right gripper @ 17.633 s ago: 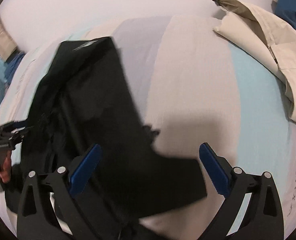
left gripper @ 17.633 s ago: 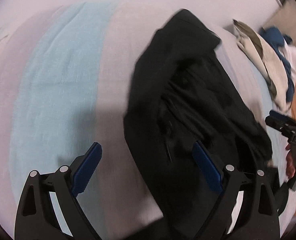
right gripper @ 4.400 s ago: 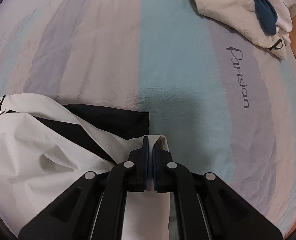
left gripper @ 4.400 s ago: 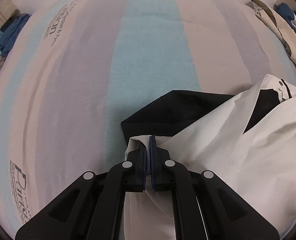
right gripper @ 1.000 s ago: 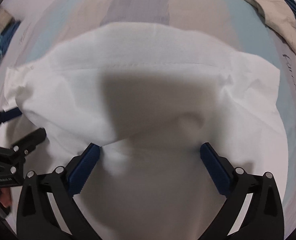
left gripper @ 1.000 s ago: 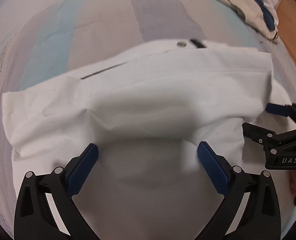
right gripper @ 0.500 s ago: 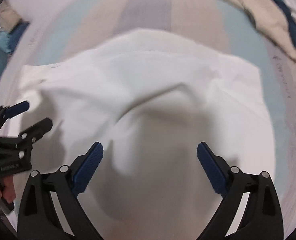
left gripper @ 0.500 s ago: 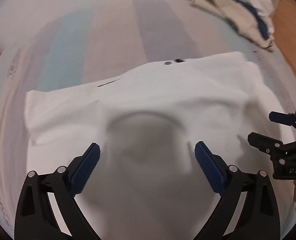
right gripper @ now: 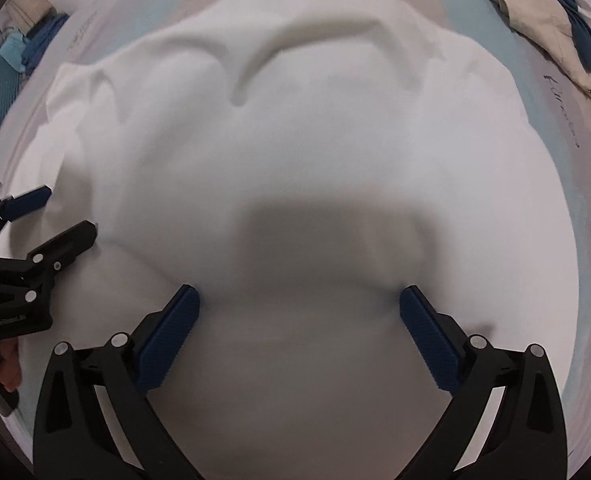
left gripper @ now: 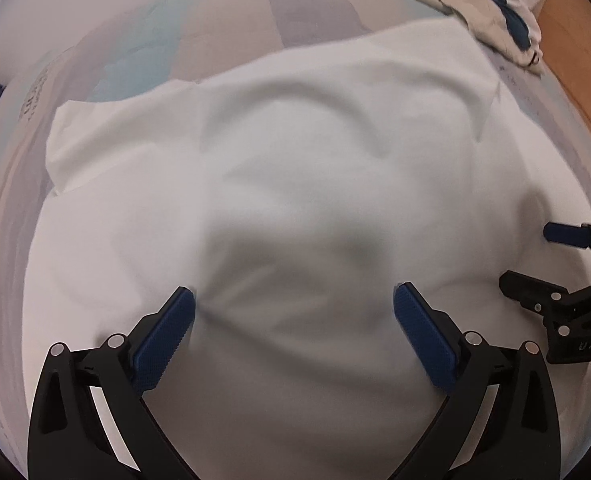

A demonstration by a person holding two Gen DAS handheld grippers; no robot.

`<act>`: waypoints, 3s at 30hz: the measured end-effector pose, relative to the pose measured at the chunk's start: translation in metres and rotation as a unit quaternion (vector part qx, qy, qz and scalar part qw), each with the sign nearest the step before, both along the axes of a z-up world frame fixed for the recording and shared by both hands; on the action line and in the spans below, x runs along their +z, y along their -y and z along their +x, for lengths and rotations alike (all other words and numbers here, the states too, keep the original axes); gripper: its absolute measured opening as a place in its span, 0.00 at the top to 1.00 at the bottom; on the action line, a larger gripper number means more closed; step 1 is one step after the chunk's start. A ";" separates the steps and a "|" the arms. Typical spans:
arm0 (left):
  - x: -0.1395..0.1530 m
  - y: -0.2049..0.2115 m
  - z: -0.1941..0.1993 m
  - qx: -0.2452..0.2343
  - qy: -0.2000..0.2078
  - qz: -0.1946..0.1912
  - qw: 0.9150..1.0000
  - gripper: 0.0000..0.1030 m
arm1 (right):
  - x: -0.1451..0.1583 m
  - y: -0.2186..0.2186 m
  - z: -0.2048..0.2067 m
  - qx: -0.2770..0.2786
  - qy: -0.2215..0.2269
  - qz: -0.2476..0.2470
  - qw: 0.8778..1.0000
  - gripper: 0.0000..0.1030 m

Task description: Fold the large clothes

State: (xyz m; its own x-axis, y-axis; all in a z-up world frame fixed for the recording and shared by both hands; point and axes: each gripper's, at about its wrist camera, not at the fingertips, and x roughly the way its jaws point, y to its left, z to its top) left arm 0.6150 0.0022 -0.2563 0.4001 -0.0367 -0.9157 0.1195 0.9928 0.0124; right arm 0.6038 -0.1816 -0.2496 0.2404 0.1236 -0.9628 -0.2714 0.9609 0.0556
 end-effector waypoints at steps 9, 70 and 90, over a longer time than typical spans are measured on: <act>-0.024 -0.003 -0.013 -0.032 0.016 0.006 0.999 0.04 | -0.019 -0.013 -0.004 0.012 0.017 -0.011 1.000 0.06; -0.002 0.001 -0.126 -0.041 0.058 -0.006 0.997 0.06 | 0.009 0.015 -0.109 0.012 0.093 -0.026 0.995 0.07; 0.029 -0.103 -0.176 0.140 0.087 -0.009 0.986 0.06 | 0.046 -0.001 -0.128 0.025 0.105 0.014 0.994 0.07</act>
